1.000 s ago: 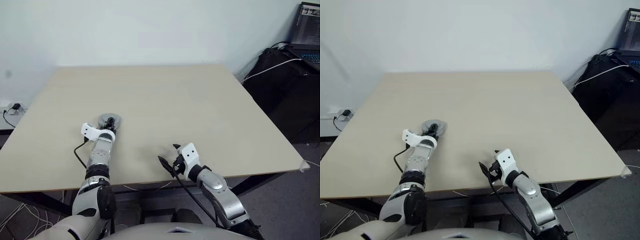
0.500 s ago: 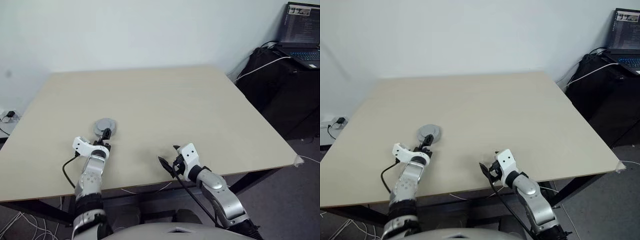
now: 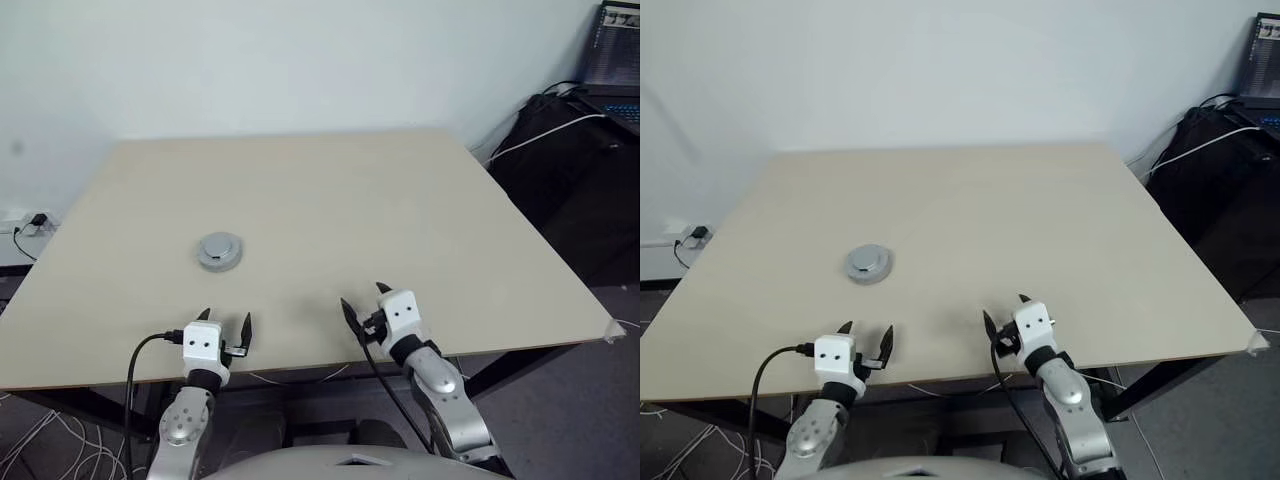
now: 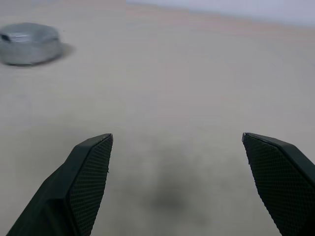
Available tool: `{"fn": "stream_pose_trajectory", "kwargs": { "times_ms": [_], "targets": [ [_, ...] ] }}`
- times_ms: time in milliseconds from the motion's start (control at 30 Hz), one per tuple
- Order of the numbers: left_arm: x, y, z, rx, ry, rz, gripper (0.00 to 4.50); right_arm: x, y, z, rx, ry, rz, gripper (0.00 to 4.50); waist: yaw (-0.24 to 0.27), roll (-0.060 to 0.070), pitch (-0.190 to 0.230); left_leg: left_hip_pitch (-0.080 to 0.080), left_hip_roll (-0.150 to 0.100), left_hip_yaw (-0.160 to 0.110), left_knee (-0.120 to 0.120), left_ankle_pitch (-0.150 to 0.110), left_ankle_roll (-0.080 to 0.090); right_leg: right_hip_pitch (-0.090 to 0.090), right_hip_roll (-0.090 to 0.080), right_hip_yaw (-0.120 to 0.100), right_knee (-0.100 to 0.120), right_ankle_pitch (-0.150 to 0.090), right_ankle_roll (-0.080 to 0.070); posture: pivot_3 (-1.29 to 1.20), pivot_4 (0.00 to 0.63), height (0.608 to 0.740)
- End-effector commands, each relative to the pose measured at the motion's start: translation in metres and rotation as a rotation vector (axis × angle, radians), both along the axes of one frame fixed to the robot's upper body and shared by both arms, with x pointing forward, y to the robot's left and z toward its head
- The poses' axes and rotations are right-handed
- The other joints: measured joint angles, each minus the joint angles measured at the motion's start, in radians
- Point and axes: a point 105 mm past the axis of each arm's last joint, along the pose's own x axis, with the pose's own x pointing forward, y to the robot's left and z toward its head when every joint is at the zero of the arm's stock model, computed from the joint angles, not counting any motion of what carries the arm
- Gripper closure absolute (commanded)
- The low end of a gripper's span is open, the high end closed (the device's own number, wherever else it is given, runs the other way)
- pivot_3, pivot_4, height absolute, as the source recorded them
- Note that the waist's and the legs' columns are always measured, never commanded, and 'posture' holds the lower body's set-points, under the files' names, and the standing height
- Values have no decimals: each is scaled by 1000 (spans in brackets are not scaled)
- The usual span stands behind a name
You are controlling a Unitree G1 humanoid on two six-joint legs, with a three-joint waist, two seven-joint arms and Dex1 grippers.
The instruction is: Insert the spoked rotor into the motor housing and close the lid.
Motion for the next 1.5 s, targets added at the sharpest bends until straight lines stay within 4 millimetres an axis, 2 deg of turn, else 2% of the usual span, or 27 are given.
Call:
{"fn": "stream_pose_trajectory", "kwargs": {
  "times_ms": [33, 167, 300, 533, 733, 1500],
  "targets": [
    [2, -9, 9, 13, -81, 38, 74, -3, -14, 9, -36, -111, -85, 0, 4, 0, 0, 0, 0, 0, 0, 0, 0, 0, 0, 0, 0, 0, 1, 0, 0, 740],
    [7, -11, 10, 48, -129, 83, 74, -14, -38, -3, -27, -94, -234, 0, 10, 0, 0, 0, 0, 0, 0, 0, 0, 0, 0, -1, 1, -1, 2, 0, 0, 740],
    [13, -14, 12, 11, -156, 59, 74, -17, -46, -7, 14, -77, -313, 0, 6, 0, 1, 0, 0, -1, 1, 0, 0, 1, 0, -3, 2, -1, 3, 0, 0, 740],
    [17, -4, 13, -26, -167, 23, 74, -9, -38, 0, 42, -104, -290, 0, -1, 2, 1, 0, 0, -1, 1, 0, 0, 1, -1, -4, 2, -1, 3, 0, 0, 740],
    [18, -3, 13, -7, -167, -23, 74, -5, -27, 6, 42, -122, -228, 0, 1, 2, 1, 0, 0, -1, 1, 0, 0, 1, 0, -4, 2, -2, 2, 0, 0, 740],
    [18, -2, 16, -15, -168, -3, 74, -4, -24, 4, 32, -101, -213, 0, 1, 2, 1, 1, 0, -2, 2, 0, 0, 2, 0, -5, 2, -2, 2, 0, 0, 740]
  ]
}}
